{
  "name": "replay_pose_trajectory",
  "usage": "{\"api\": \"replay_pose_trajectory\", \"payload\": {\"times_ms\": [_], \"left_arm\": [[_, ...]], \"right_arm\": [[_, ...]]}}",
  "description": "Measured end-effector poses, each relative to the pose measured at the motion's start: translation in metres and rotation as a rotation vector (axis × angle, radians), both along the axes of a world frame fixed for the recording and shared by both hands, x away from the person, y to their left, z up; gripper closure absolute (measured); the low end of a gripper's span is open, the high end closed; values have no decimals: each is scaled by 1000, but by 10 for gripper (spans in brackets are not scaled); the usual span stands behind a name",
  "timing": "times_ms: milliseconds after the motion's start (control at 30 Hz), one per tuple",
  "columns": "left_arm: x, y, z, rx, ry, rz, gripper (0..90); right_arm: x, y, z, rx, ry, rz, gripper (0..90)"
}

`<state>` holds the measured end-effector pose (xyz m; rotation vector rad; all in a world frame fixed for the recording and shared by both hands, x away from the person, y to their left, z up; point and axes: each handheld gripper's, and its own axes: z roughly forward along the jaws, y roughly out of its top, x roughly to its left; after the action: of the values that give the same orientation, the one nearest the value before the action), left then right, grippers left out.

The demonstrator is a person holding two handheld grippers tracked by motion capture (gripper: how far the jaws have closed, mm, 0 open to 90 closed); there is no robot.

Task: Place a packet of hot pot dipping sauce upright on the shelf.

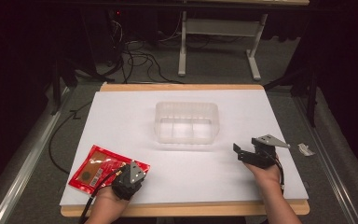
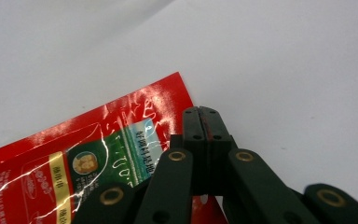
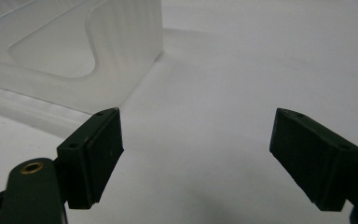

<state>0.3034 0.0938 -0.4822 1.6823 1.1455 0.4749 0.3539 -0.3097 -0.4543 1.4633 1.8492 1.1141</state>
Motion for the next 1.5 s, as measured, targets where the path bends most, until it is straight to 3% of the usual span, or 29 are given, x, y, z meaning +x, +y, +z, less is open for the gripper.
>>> {"api": "replay_pose_trajectory", "payload": {"times_ms": [367,500,600,767,900,967,1067,1233,1467,1500], "left_arm": [[21,7,14,-89,-18,55,900],[37,6,20,-120,-34,77,900],[52,6,24,-169,-36,105,900],[76,-2,24,-192,-45,126,900],[87,-9,24,-189,-59,130,900],[91,-12,24,-208,-58,130,900],[92,-14,26,-209,-64,118,900],[87,-12,32,-221,-91,108,900],[69,11,32,-221,-121,138,900],[66,15,32,-223,-121,143,868]], "right_arm": [[-9,-10,-1,-3,1,-25,186],[-19,-21,0,2,-14,-45,188],[-33,-31,-1,-16,-25,-53,188],[-46,-43,-3,-16,-6,-85,191],[-63,-56,-5,-14,5,-129,199],[-66,-59,-6,-17,5,-134,200],[-77,-65,-6,-18,8,-157,202],[-79,-66,-6,-10,4,-160,202],[-60,-49,-2,-9,-8,-107,202],[-57,-45,-2,-6,-7,-101,202]]}}
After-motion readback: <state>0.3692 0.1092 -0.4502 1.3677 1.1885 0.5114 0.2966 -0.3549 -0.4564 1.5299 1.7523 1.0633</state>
